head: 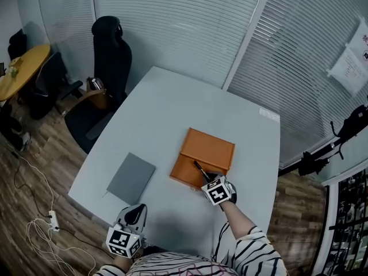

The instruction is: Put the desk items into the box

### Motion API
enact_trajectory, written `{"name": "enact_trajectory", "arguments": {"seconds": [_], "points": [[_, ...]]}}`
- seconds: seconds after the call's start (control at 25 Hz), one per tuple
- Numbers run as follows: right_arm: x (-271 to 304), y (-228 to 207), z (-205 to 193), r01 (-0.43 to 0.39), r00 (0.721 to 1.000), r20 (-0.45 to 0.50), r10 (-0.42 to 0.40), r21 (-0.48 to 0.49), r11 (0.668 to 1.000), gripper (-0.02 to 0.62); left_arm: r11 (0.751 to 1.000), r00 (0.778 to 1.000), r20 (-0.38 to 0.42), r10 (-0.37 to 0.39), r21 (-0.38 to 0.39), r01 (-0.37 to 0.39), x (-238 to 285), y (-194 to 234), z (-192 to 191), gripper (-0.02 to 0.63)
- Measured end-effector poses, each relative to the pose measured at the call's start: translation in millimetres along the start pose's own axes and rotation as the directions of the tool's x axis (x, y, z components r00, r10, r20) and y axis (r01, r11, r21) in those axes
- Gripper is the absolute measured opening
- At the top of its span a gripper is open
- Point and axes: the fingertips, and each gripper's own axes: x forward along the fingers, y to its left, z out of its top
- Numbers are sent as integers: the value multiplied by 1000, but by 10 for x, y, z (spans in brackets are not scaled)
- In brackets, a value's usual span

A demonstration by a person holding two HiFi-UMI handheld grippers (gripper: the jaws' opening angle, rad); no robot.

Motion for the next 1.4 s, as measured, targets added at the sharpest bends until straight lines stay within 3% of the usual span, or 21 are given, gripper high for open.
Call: {"name": "enact_trajectory", "arguments": {"seconds": [0.36, 0.84, 1.0, 1.12, 1.4], "points": [[158, 8, -83, -6, 984, -176, 0, -35, 999, 58, 1000, 1000, -6, 5, -14, -5, 6, -34, -61, 21], [298, 13, -264, -13, 937, -350, -8, -56, 998, 58, 999, 1000, 5, 25, -36, -25, -91, 3, -111, 21], [315, 11, -277, -6, 932, -363, -14, -53, 999, 60, 999, 1000, 9, 29, -39, -29, -113, 5, -117, 21], [319, 26, -276, -3, 931, -366, -13, -43, 999, 115, 999, 999, 10, 30, -38, -30, -136, -7, -119, 21], [287, 37, -250, 6, 941, -339, -16, -29, 1000, 118, 999, 999, 15, 37, -31, -37, -208, -9, -109, 21]]}}
